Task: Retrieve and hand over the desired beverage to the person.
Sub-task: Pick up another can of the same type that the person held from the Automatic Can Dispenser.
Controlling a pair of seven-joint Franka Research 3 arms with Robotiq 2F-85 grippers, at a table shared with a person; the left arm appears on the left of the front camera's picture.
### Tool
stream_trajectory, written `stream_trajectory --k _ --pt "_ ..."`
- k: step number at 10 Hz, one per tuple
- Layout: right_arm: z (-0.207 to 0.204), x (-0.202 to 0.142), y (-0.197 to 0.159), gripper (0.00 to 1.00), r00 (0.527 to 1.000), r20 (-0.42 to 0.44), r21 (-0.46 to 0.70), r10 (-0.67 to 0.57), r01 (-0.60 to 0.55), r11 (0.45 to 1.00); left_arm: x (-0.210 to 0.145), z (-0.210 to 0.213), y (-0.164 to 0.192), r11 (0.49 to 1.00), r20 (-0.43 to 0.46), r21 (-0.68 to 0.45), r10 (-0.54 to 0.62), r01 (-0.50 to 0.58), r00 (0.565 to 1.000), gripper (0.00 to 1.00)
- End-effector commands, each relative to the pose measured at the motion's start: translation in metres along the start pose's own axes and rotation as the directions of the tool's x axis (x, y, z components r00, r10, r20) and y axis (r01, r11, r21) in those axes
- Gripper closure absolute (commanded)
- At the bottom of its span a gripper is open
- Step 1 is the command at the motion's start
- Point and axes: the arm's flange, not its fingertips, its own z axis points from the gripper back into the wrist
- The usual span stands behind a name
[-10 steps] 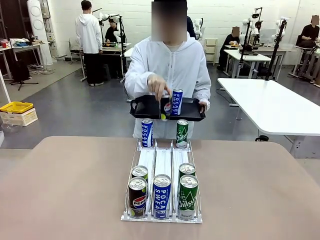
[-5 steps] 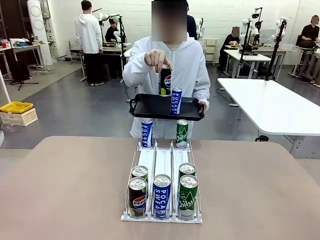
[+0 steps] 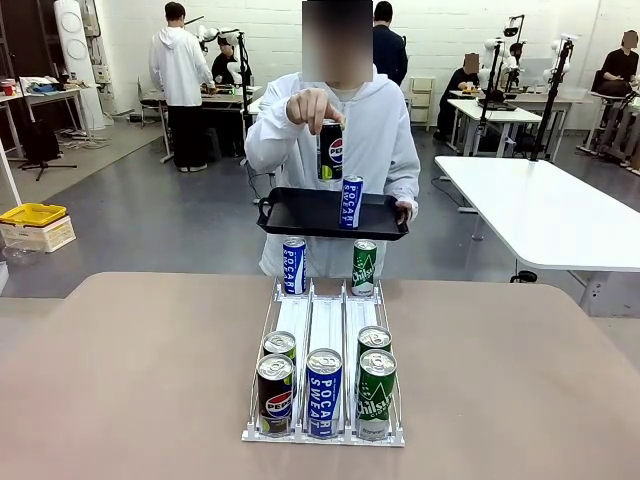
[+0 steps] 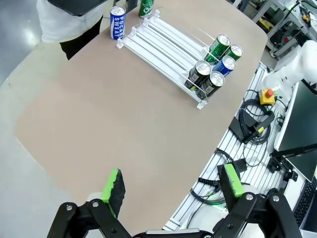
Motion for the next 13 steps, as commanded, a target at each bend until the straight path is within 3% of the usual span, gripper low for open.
stream_trajectory --k 1,13 --pt "-0.0015 0.0017 -0.0011 0.0 1.0 0.026 0.029 0.013 -0.013 0.999 -0.002 0.0009 0.0007 1.0 0.0 -0.002 -0.02 0.02 1.0 0.0" --pt "-0.0015 0.0017 -0.0011 0.0 1.0 0.026 0.029 0.013 -0.013 0.999 -0.002 0.0009 0.0007 1.0 0.0 -0.002 -0.02 0.02 1.0 0.0"
